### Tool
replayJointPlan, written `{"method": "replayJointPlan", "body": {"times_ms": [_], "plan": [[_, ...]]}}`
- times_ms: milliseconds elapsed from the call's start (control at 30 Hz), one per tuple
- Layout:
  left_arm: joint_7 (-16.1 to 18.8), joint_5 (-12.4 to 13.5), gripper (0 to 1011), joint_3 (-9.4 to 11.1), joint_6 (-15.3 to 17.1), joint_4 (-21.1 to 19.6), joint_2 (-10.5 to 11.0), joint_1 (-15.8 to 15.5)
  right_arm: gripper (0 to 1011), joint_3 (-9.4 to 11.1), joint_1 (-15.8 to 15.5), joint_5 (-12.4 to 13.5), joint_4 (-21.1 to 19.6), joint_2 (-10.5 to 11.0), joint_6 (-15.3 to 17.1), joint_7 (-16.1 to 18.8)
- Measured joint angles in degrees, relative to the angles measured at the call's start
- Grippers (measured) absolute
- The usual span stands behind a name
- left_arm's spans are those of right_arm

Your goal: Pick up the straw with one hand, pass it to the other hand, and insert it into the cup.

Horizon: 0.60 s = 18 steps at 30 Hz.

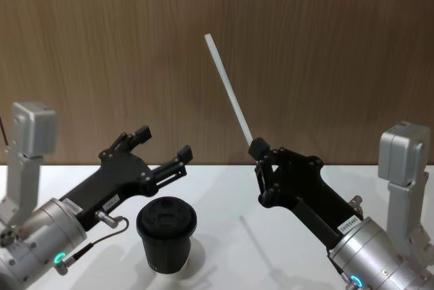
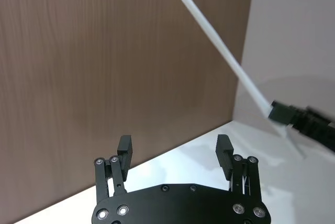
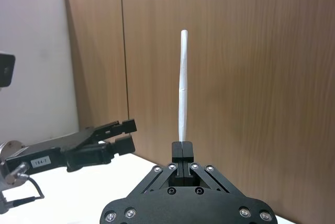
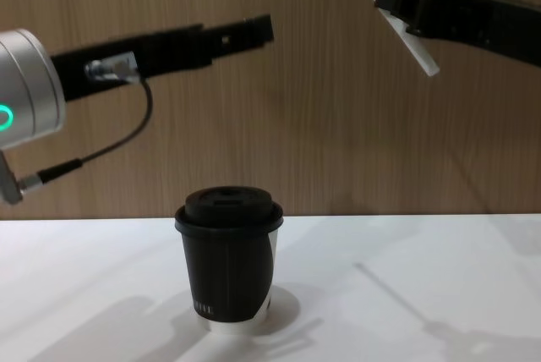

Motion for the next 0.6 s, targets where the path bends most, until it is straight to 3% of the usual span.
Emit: {"method": "replayJointPlan", "body": {"times_ms": [233, 600], "plan": [[-5.1, -7.7, 1003, -1.85, 1.75, 0.08, 0.0, -0.03, 0, -0.44, -0.08, 0.61, -0.08, 0.36, -0.45, 0.49], [-12.03, -16.55, 1003, -2.6, 5.18, 2.63, -0.1, -1.7, 0, -0.93, -0.07, 1.08, 0.19, 0.72, -0.83, 0.83]]}}
